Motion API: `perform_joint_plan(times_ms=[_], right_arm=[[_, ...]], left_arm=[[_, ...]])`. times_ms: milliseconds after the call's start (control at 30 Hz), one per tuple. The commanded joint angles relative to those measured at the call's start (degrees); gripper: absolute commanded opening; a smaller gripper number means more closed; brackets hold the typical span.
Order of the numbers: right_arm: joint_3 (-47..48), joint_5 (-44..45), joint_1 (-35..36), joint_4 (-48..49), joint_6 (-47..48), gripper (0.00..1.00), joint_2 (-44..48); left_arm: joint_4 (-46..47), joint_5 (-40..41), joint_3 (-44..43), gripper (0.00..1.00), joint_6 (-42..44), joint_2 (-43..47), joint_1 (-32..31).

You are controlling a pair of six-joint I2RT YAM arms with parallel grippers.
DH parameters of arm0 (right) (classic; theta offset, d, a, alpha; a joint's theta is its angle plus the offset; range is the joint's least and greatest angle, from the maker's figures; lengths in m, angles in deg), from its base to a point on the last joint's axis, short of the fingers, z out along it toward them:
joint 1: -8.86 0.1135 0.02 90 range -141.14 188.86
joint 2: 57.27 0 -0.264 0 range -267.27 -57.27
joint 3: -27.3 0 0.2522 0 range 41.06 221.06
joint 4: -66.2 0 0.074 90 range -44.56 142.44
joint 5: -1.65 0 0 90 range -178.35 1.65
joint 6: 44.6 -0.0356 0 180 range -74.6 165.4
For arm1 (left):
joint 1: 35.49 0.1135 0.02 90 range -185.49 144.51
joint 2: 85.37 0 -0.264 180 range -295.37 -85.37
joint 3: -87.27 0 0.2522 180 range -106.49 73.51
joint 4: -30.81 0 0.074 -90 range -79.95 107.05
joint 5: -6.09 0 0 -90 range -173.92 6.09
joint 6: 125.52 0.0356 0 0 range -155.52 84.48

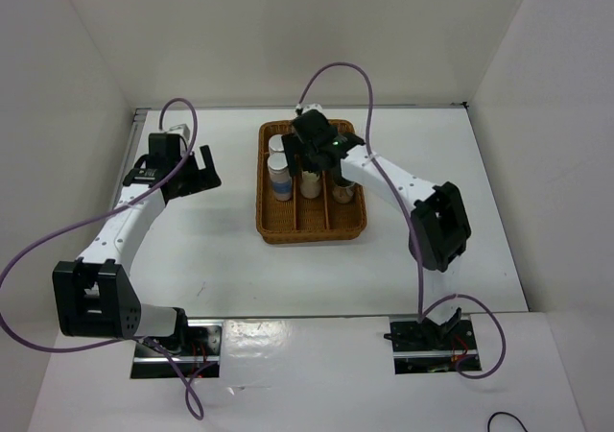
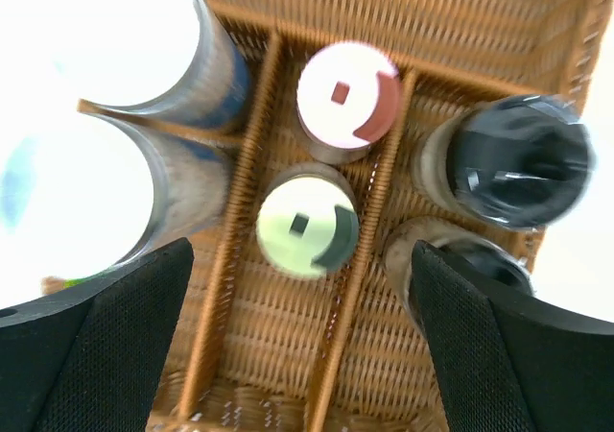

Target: Organize the condiment bottles

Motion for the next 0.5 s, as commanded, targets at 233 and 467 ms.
perform_joint_plan(times_ms=[233, 467], right_arm=[[-4.7, 3.9, -0.3, 4.0, -1.7, 0.99, 19.6], [-12.1, 19.1, -0.3, 7.7, 0.4, 0.99, 27.0]], left_arm=[[2.1, -5.4, -3.6, 1.00, 3.8, 2.1, 0.3], [1.5, -7.8, -7.3, 1.00, 7.6, 5.0, 0.3]])
